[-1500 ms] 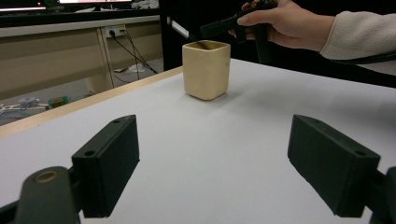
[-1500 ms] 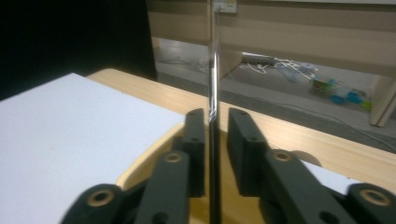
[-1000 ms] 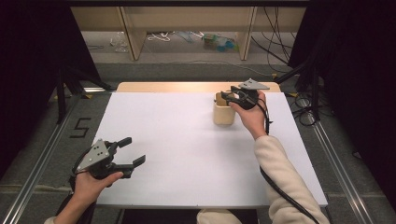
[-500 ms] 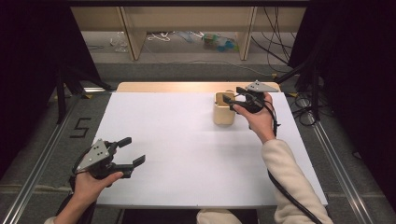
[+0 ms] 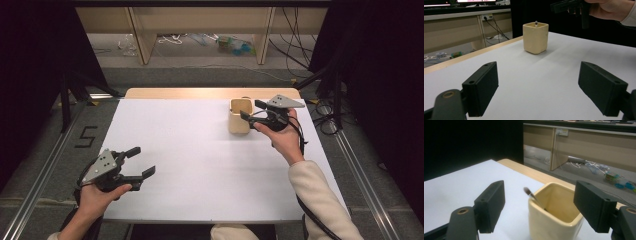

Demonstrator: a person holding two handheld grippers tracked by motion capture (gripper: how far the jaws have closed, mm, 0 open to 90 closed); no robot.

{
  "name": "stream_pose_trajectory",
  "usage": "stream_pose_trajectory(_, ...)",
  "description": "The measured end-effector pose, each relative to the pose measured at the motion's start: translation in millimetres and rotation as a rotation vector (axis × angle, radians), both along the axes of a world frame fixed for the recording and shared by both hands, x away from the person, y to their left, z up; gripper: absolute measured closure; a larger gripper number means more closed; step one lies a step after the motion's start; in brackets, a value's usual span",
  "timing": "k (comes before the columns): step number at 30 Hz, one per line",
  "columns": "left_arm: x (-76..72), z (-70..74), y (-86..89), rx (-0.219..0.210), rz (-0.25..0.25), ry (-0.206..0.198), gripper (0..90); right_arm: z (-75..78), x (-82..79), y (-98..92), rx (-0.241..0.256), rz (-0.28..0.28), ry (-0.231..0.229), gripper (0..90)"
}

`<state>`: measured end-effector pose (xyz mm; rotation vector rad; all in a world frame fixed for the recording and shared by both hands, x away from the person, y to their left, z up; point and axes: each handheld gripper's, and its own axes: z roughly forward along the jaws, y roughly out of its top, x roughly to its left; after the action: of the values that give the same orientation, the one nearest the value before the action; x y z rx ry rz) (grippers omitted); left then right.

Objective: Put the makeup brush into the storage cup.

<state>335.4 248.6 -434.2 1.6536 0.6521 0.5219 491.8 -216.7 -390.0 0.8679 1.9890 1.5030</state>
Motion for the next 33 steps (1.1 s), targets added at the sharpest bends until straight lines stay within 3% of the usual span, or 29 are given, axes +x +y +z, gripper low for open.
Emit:
stream_pose_trajectory(15,0.0,0.2,-0.2,0.003,0.002,-0.002,16.0,-3.1,-38.5,-11.4,-0.009,0.033,0.005,26.1)
stream_pose_trajectory(33,-0.2,0.6,0.6,0.005,0.007,-0.004,15.9,-11.5,-72.3,-18.2,-0.001,0.066,0.003,25.3)
